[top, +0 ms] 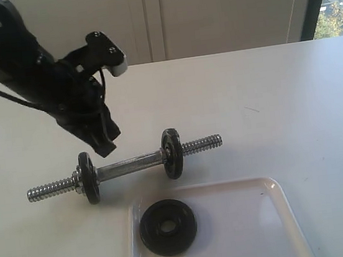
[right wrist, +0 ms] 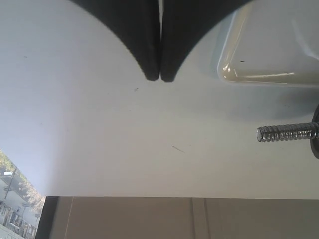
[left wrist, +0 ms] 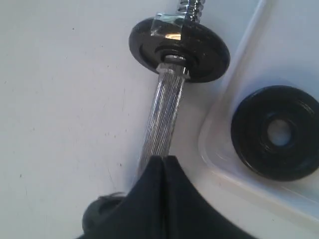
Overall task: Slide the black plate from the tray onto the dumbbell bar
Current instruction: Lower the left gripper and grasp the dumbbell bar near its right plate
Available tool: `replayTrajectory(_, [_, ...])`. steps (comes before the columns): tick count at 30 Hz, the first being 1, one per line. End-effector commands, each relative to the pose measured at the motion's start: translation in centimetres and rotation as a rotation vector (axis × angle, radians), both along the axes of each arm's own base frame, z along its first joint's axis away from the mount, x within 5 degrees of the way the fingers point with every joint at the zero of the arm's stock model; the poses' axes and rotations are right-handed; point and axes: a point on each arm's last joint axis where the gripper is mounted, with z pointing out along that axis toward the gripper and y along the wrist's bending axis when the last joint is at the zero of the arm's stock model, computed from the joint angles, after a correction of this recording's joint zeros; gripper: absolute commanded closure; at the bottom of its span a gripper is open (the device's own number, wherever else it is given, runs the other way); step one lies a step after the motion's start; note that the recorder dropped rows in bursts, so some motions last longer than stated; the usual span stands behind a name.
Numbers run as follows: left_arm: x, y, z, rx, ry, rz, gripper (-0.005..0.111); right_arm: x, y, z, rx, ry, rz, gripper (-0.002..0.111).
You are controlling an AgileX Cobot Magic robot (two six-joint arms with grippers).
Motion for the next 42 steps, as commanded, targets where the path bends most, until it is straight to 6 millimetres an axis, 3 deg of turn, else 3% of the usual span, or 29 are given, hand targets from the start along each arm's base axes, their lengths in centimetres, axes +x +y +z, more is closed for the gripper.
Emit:
replayTrajectory(1, [1.2,-1.8,-2.0,0.017,-0.027,-0.134,0.105,0.0,0.0,-0.1,0.004,-0.002,0.001,0.108])
replayTrajectory(4, [1.5,-2.8,-2.9,0.010,-0.057,-0.204,0.091,0.0,0.0,-0.1,0.004,-0.002,0.001,0.108])
replayTrajectory(10, [2.0,-4.4,-4.8,0.024,-0.108,-0.269,0.049,0.0,0.0,-0.1,0.004,-0.002,0.001,0.108])
replayTrajectory(12, [2.3,-4.6,-5.7,0.030,-0.107,-0.265,0.042,0.0,0.0,-0.1,0.004,-0.002,0.001,0.108])
replayTrajectory(27, [3.4,-5.2,-9.2,0.061,-0.075,-0.252,0.040,0.0,0.0,-0.1,0.004,-0.002,0.001,0.108])
replayTrajectory(42, [3.8,-5.4,-10.5,0.070,-0.067,-0.245,0.041,0.0,0.0,-0.1,0.004,-0.002,0.001,0.108])
